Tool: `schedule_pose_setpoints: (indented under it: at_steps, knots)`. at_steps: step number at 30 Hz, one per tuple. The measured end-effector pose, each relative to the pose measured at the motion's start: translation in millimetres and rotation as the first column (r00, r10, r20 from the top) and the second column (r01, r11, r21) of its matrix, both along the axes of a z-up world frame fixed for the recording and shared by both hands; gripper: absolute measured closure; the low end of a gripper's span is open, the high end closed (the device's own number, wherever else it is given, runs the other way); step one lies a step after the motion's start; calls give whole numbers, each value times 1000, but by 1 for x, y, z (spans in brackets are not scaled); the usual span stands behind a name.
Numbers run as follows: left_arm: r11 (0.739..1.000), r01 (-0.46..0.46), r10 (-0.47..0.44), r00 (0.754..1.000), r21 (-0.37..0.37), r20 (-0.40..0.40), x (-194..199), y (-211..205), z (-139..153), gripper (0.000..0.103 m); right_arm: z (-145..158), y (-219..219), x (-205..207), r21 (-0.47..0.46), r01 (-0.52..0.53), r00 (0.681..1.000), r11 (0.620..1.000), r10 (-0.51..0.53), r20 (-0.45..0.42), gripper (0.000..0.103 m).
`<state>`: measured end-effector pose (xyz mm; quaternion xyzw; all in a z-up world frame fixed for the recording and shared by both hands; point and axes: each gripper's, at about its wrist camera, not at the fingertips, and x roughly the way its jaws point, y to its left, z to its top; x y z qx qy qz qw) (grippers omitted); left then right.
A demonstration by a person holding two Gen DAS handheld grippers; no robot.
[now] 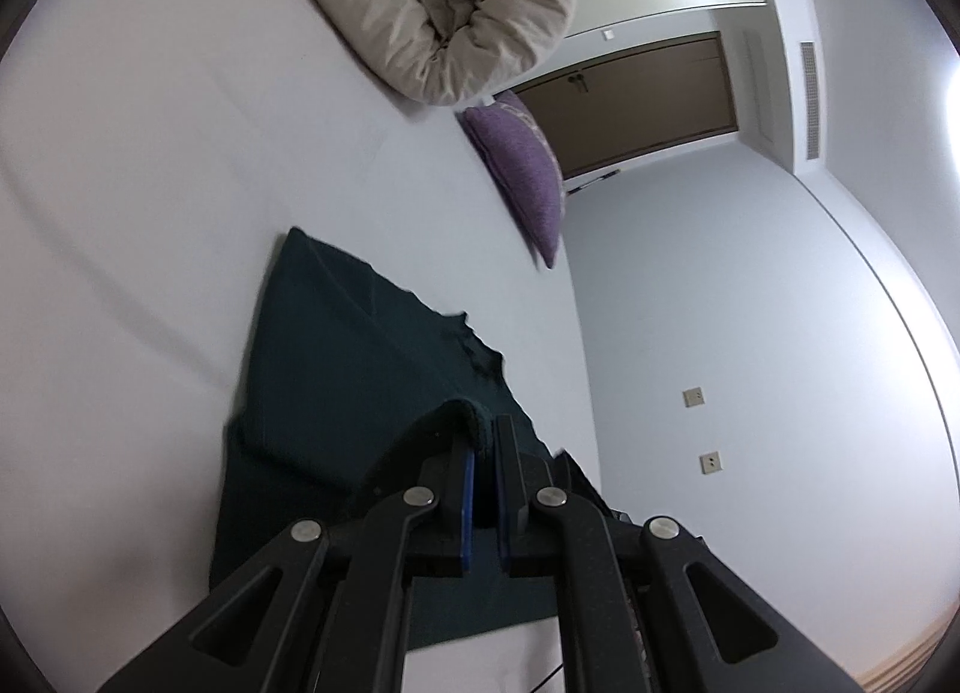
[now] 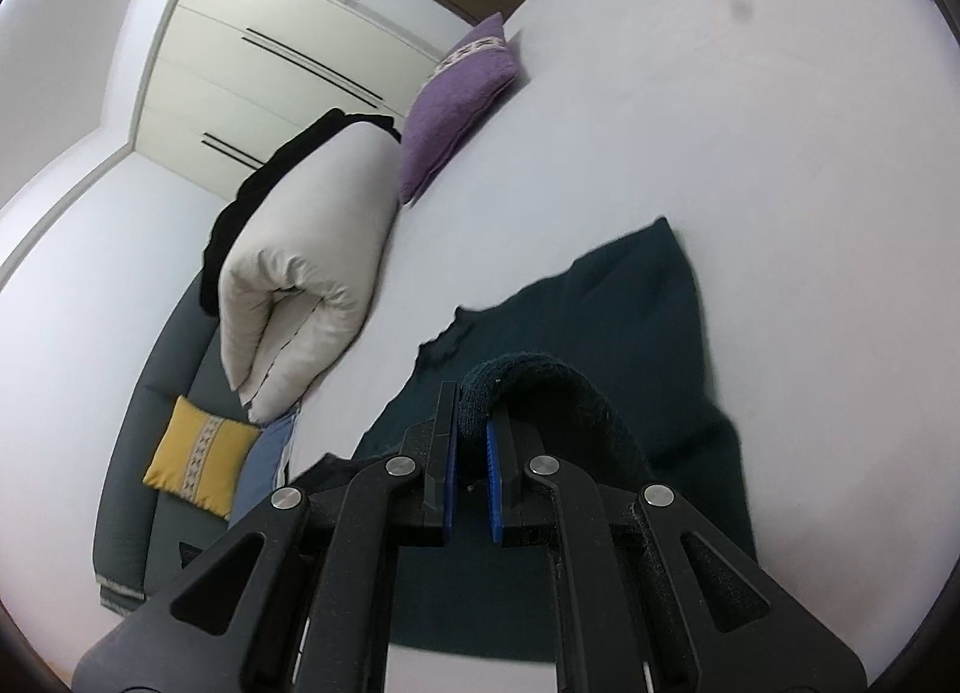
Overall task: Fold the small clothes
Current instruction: 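Lay the lifted hem over the collar with both grippers and release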
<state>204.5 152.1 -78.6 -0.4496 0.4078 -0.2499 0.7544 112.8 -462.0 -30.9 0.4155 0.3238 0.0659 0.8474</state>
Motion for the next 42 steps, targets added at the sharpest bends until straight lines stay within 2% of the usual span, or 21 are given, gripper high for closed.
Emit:
schedule_pose_setpoints:
  at_steps: [12, 19, 22, 24, 26, 29, 31, 33, 37, 42]
  knots:
    - [995, -36, 42, 997, 95, -58, 94, -15, -35, 97, -45, -10, 120, -59, 68, 993, 996, -74, -90, 97]
    - [983, -26, 47, 993, 184, -110, 131, -26, -64, 96, -83, -18, 179, -81, 94, 981, 992, -106, -162, 96]
    - [971, -23, 58, 988, 237, -144, 137, -31, -77, 95, -98, -23, 198, -69, 126, 976, 990, -136, -171, 90]
    - [975, -29, 62, 987, 222, -146, 136, -30, -79, 82, -104, -28, 205, -61, 150, 975, 987, -158, -158, 86]
    - [974, -43, 74, 988, 222, -132, 132, -28, -73, 57, -106, -29, 207, -65, 162, 974, 985, -170, -150, 80]
    - [964, -62, 88, 992, 258, -89, 124, -26, -56, 43, -103, -30, 208, -103, 161, 975, 982, -174, -141, 78]
    - [962, -63, 84, 994, 266, -66, 114, -25, -46, 43, -100, -32, 203, -124, 168, 973, 978, -185, -140, 70]
    - [957, -50, 69, 996, 286, -54, 102, -25, -40, 43, -96, -35, 198, -127, 193, 969, 973, -210, -130, 49]
    - [941, -52, 64, 998, 336, -25, 72, -20, -37, 43, -82, -37, 176, -162, 179, 975, 970, -197, -105, 47]
    - [907, -45, 49, 999, 418, 1, 34, -23, -42, 43, -73, -9, 153, -301, 50, 989, 952, -90, -119, 47]
